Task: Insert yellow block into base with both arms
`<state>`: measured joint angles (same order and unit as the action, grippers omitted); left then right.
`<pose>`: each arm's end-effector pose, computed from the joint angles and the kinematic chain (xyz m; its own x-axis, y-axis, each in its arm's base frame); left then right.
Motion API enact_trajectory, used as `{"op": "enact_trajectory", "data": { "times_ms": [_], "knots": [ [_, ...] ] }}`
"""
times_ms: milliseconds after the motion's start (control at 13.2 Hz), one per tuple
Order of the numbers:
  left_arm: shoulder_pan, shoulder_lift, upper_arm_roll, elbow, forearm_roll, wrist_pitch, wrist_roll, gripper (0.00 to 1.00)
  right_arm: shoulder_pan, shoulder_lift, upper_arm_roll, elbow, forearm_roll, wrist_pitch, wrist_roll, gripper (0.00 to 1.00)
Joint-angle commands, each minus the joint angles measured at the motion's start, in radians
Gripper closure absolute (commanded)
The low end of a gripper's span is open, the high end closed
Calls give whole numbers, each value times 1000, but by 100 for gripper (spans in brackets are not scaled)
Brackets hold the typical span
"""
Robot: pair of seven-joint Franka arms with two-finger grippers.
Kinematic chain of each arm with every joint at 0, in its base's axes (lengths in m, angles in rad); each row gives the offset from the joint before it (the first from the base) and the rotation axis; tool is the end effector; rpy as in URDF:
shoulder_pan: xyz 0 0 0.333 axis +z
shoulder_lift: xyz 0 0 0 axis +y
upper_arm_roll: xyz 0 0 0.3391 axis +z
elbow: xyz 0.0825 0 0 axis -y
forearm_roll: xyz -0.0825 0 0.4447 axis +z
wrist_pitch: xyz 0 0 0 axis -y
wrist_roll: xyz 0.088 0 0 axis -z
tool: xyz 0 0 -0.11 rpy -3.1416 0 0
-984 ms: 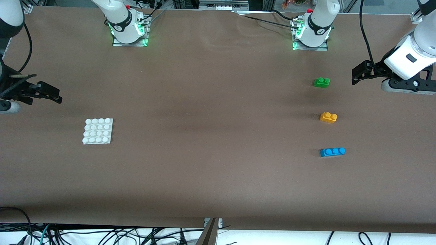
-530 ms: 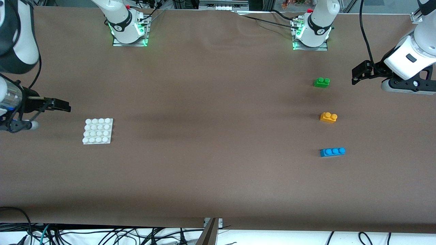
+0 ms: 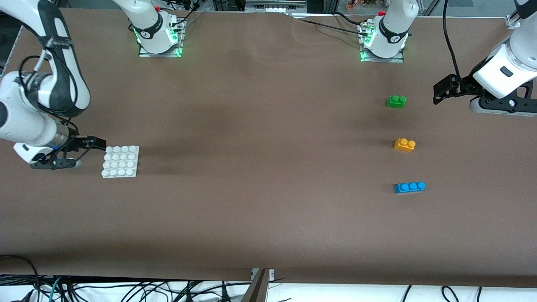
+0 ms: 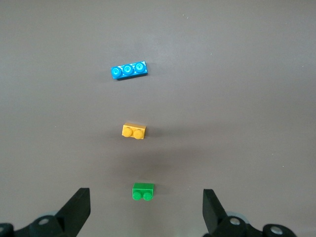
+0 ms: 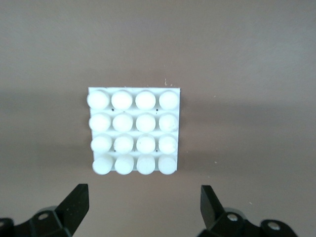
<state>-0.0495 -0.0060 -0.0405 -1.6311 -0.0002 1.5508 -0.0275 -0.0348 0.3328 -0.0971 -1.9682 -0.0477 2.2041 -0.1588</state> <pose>0.6061 -0.0548 0.6146 0.9953 -0.0622 -0.0742 -0.0625 -0.9980 -0.0021 0.6465 -0.0859 0.2745 0.9927 0.0577 -0.1061 0.0634 -0.9967 0.0511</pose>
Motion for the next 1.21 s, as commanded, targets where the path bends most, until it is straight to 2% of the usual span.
{"op": "enact_trajectory", "data": {
  "times_ms": [0, 454, 1136],
  "knots": [
    [5, 0, -4, 17, 14, -20, -2, 0, -2, 35, 4, -15, -11, 75, 7, 0],
    [5, 0, -4, 17, 14, -20, -2, 0, -2, 155, 2, -15, -1, 226, 18, 0],
    [5, 0, -5, 17, 14, -20, -2, 0, -2, 184, 5, -18, -1, 232, 18, 0]
  ]
}}
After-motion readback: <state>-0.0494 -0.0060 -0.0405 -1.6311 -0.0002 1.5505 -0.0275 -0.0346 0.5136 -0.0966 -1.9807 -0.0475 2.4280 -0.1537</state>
